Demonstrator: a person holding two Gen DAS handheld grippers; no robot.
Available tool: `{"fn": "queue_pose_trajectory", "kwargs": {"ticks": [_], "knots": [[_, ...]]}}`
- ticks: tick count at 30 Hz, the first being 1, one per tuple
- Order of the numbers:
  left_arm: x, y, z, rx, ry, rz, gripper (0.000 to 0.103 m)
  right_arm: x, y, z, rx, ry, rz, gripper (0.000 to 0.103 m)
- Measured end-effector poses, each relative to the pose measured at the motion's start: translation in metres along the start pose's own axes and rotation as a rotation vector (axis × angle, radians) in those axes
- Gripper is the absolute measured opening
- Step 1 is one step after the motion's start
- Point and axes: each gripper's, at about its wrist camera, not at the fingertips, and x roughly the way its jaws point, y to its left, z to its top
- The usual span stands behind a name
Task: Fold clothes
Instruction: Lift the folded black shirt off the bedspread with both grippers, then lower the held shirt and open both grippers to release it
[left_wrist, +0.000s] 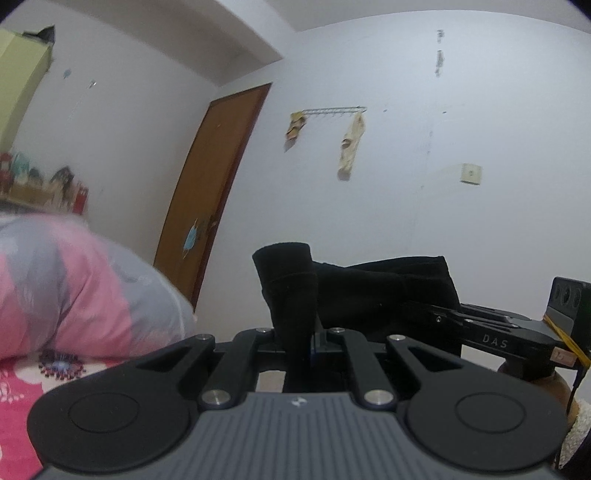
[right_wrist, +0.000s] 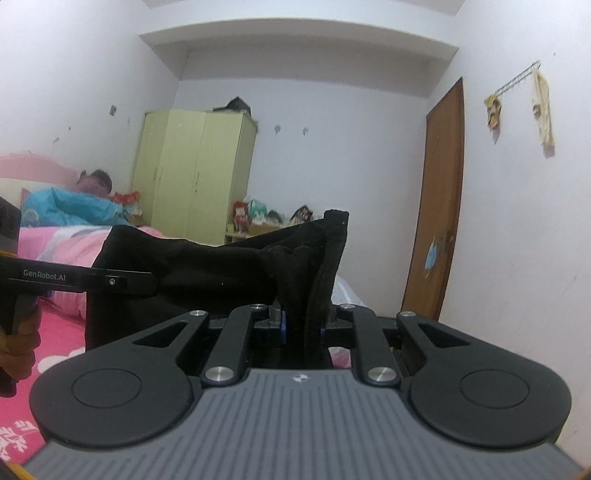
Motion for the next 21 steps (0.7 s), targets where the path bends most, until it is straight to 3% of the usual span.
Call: {"fn": "queue_pose_trajectory", "kwargs": {"ticks": [14, 15, 18, 21], "knots": [[0.047, 0.068, -0.037, -0.070, 0.101, 0.077, 0.013, 0.086, 0.013, -0.047, 0.033, 0.150, 0.049, 0.014], [0.052, 0.073, -0.041, -0.080, 0.116, 0.087, 0.018, 0.094, 0.013, -0.052, 0.045, 0.170, 0.051, 0.015], [0.073, 0.098, -0.056, -0.171, 0.205, 0.146, 0.053, 0.128, 0.004, -0.069, 0.090, 0.309, 0.036, 0.026], [0.078, 0.123, -0.066, -0.267, 0.234, 0.226, 0.056, 0.152, -0.002, -0.083, 0.120, 0.421, -0.007, 0.034]]}}
